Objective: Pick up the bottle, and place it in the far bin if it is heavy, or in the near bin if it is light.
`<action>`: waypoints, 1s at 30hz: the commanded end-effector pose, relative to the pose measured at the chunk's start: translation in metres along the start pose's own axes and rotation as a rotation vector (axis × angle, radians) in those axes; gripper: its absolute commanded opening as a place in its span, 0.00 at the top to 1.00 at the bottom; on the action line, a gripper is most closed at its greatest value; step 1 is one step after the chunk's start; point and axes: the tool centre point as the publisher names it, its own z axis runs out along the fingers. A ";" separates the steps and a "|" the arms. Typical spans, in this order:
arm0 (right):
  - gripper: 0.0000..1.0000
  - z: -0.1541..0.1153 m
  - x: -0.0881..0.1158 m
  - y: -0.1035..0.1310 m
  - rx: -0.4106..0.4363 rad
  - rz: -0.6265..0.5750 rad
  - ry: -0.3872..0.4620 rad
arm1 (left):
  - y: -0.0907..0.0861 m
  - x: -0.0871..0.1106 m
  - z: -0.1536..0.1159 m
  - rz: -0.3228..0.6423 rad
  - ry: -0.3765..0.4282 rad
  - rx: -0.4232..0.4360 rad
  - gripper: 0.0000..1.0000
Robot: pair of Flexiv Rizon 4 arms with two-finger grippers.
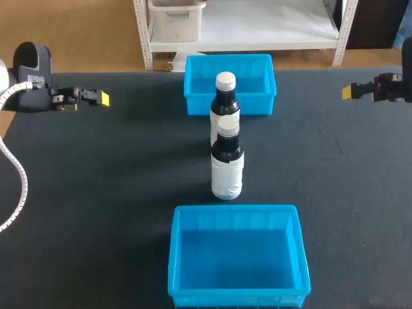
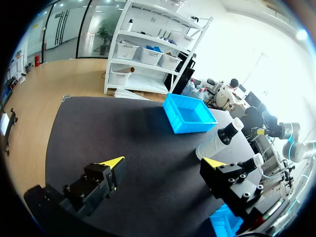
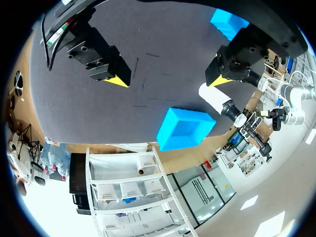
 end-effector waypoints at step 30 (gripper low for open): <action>0.00 -0.031 -0.016 -0.009 -0.541 -0.741 0.366 | 0.000 0.000 0.000 0.000 0.000 0.000 0.00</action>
